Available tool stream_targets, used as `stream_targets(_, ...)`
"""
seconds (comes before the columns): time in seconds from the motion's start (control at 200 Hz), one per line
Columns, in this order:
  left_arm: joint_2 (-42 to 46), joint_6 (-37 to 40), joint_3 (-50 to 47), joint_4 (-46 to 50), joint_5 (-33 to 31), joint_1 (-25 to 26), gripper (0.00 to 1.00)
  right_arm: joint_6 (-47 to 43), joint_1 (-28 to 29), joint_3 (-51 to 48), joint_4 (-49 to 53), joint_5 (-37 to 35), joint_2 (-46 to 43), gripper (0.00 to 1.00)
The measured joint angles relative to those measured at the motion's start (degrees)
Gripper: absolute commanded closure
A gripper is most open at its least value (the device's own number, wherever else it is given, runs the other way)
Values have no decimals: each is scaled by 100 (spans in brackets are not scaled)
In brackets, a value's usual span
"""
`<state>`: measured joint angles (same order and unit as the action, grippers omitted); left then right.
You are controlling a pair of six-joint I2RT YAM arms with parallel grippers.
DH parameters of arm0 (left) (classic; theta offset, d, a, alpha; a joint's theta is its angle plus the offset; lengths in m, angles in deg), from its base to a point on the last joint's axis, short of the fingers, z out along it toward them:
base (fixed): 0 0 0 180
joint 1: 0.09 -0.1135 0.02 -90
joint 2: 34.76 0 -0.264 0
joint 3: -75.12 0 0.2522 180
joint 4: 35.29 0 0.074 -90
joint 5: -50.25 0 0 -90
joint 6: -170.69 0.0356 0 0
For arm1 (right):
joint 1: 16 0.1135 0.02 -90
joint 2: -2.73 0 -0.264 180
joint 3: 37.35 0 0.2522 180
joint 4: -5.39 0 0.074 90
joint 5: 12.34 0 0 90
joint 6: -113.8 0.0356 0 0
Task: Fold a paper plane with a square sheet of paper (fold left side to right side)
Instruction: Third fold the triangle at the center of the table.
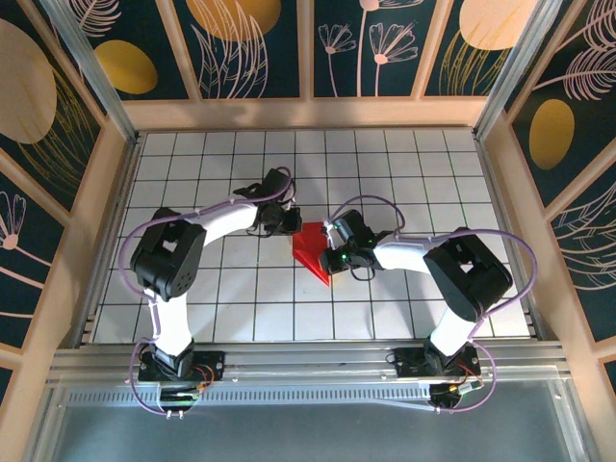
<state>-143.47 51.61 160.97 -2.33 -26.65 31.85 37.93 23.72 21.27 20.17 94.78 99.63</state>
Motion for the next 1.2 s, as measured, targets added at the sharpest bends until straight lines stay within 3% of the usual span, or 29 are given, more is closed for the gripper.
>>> stream_targets(0.305,1300,-391,-1661,-1193,1008,208,96,-2,-4,0,-33,52,15,100)
stream_targets(0.661,817,-848,-2004,-1897,1606,518,97,-2,-4,0,-76,96,42,100)
stream_targets(1.201,461,-874,-2002,-1980,1523,557,97,-2,-4,13,-83,111,66,99)
